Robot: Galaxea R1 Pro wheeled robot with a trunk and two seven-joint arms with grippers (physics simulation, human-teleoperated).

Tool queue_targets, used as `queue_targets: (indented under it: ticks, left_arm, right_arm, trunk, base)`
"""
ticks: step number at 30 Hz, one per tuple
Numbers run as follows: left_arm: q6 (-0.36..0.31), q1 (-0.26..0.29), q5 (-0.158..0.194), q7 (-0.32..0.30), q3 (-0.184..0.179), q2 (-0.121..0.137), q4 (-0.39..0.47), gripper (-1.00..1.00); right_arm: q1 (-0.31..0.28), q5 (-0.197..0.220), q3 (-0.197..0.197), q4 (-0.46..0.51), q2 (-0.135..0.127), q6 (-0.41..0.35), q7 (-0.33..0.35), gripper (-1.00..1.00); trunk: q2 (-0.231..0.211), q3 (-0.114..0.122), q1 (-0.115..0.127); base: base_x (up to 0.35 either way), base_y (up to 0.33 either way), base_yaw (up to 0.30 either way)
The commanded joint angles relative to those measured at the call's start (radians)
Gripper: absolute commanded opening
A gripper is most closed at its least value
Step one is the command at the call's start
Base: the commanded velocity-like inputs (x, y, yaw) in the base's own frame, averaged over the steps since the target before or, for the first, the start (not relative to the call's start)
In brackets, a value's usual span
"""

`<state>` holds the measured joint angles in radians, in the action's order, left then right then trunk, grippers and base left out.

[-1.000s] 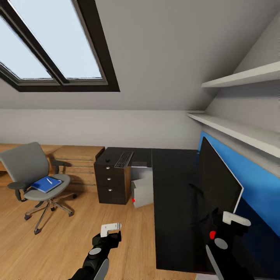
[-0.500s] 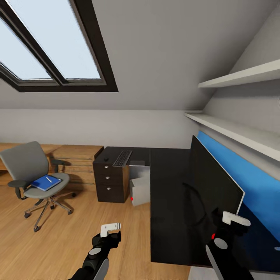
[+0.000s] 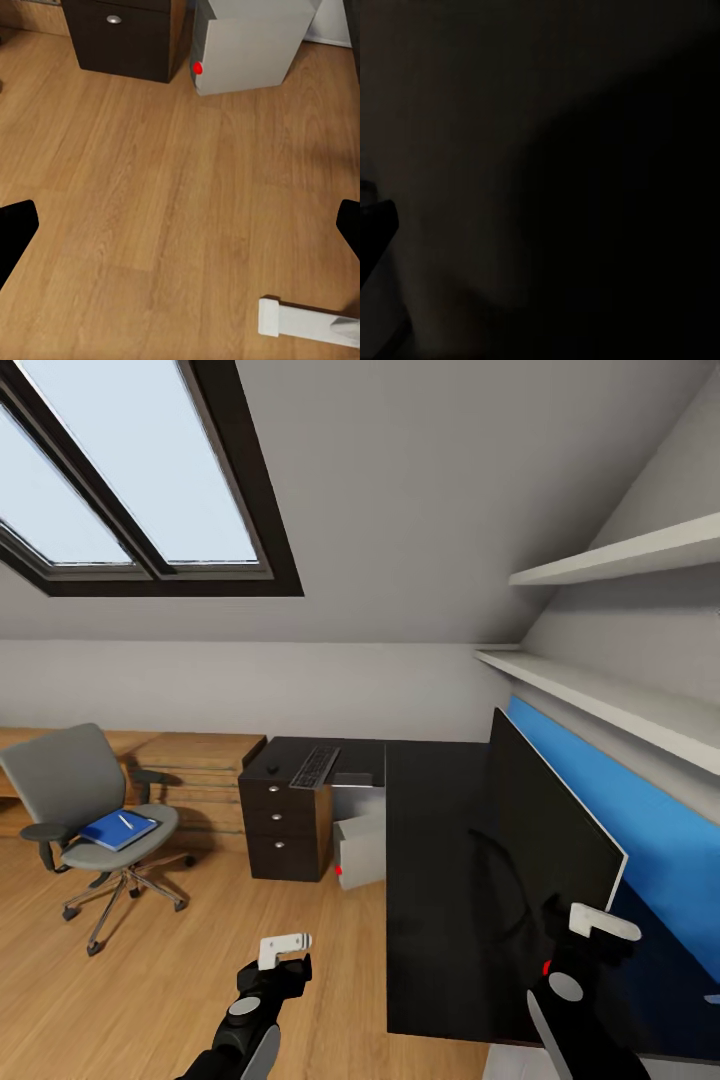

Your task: In the bedroom, organize the workspace by keeping the computer under the desk, ensuring the monitor is on the desk, placing the keyboard on the desk next to the monitor, placing the mouse on the desk next to the keyboard, moving the folder from the swivel chair onto the desk next to the mouse, stacking the notebook on top of the folder with the pen on top of the notebook, and positioning the swivel chair next to the desk.

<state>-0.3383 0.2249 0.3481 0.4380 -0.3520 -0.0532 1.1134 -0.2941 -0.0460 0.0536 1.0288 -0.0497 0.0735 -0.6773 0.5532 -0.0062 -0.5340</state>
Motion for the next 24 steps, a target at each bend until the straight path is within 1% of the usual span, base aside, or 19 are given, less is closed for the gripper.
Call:
queue_targets:
  ticks: [1, 12, 24]
  left_arm:
    - [-0.002, 0.001, 0.009, 0.008, -0.002, 0.0, 0.001, 1.0]
    - [-0.002, 0.001, 0.009, 0.008, -0.002, 0.001, 0.002, 1.0]
    - [-0.002, 0.001, 0.009, 0.008, -0.002, 0.001, 0.002, 1.0]
  right_arm:
    - [0.0, -0.005, 0.0, -0.001, 0.0, 0.002, -0.002, 1.0]
    - [0.0, -0.005, 0.0, -0.002, 0.002, 0.02, -0.001, 1.0]
    - [0.0, -0.005, 0.0, -0.003, 0.001, 0.022, -0.001, 1.0]
  trunk:
    - [0.001, -0.001, 0.0]
    - [0.001, -0.001, 0.0]
    - [0.001, -0.001, 0.0]
  base:
    - [0.0, 0.0, 0.0]
    - [0.0, 0.0, 0.0]
    - [0.0, 0.0, 0.0]
